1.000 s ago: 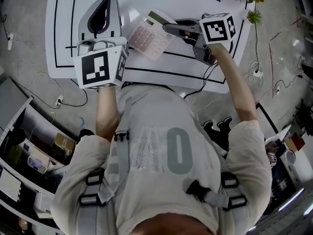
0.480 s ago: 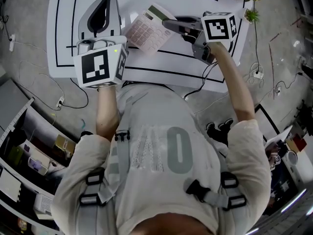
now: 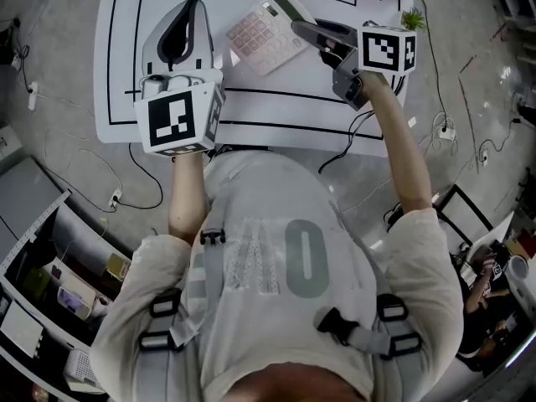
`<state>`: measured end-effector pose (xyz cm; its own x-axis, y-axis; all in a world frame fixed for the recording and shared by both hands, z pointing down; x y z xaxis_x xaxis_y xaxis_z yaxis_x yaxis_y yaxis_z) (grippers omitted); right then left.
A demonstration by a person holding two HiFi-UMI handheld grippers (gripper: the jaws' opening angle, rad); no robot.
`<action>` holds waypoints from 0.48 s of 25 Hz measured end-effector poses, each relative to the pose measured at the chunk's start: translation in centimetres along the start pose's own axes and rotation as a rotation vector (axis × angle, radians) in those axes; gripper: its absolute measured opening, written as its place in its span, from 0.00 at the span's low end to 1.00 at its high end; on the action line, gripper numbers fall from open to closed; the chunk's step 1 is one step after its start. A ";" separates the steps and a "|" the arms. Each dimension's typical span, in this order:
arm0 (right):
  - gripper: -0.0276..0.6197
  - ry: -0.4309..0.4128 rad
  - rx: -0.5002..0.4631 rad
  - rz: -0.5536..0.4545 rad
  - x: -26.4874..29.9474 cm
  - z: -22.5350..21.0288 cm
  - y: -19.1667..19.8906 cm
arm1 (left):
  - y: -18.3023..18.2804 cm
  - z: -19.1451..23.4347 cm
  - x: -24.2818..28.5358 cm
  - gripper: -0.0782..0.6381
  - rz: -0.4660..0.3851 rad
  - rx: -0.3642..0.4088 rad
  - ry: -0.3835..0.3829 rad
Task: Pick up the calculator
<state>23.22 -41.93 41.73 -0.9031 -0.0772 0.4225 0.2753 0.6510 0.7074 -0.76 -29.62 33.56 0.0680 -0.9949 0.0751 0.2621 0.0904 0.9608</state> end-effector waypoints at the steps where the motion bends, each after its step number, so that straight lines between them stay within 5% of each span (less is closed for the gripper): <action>1: 0.16 0.025 -0.013 -0.023 -0.5 0.2 -0.4 | -0.3 -0.3 -0.1 0.14 -0.005 0.005 0.005; 12: 0.16 0.317 -0.218 -0.206 -5.0 5.2 -2.6 | -2.5 -2.6 -3.0 0.14 -0.057 0.057 0.076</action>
<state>25.35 -39.31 34.87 -0.8101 -0.4385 0.3892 0.1939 0.4260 0.8837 0.91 -26.71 30.18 0.1276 -0.9918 0.0013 0.2121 0.0286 0.9768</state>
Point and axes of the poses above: the fingertips, and each gripper's own axes: x forward along the fingers, z to its left, y out of its underside, the point moved 10 cm from there along -x, backward along the fingers, and after that the axes turned 15 degrees about -x, right-handed, at the moved point
